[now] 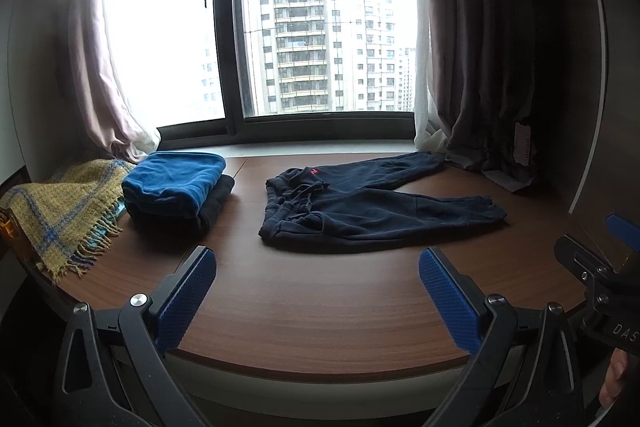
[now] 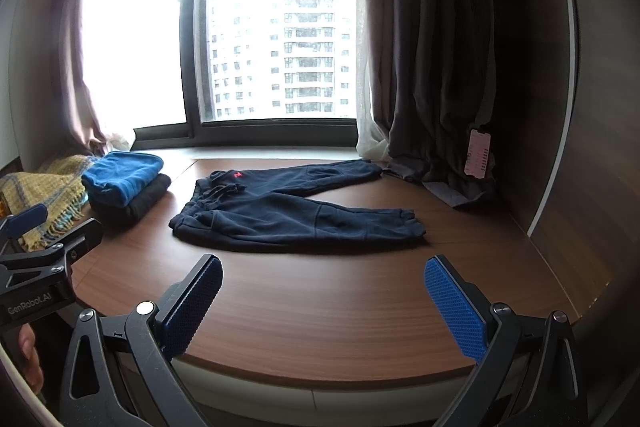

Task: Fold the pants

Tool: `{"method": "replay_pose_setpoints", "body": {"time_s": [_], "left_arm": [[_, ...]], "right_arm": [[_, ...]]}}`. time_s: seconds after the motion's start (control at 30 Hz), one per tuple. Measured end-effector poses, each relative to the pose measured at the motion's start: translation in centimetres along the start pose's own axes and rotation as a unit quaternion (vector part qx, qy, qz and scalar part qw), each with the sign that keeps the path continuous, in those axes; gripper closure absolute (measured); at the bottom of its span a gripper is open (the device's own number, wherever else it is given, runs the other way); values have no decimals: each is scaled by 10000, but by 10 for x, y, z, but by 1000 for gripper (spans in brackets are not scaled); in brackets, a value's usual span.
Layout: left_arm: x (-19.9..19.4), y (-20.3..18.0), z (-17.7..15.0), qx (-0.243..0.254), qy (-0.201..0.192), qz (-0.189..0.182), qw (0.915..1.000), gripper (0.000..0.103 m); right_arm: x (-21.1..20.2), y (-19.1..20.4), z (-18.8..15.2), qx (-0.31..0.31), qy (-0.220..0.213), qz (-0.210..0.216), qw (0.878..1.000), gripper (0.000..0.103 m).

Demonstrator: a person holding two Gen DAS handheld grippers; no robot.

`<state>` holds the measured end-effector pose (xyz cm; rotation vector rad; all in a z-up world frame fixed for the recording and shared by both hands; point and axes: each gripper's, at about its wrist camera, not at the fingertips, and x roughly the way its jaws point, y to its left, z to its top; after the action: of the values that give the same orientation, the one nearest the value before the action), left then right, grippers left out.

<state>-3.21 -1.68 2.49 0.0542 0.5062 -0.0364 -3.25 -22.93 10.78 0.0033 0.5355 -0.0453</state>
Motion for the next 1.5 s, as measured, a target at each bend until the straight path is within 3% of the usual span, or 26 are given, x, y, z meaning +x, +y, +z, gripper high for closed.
{"method": "replay_pose_setpoints", "body": {"time_s": [1.5], "left_arm": [[14,7,2,-32,2,36,10000,0]], "right_arm": [[15,4,5,-106,55,112,9999,0]]}}
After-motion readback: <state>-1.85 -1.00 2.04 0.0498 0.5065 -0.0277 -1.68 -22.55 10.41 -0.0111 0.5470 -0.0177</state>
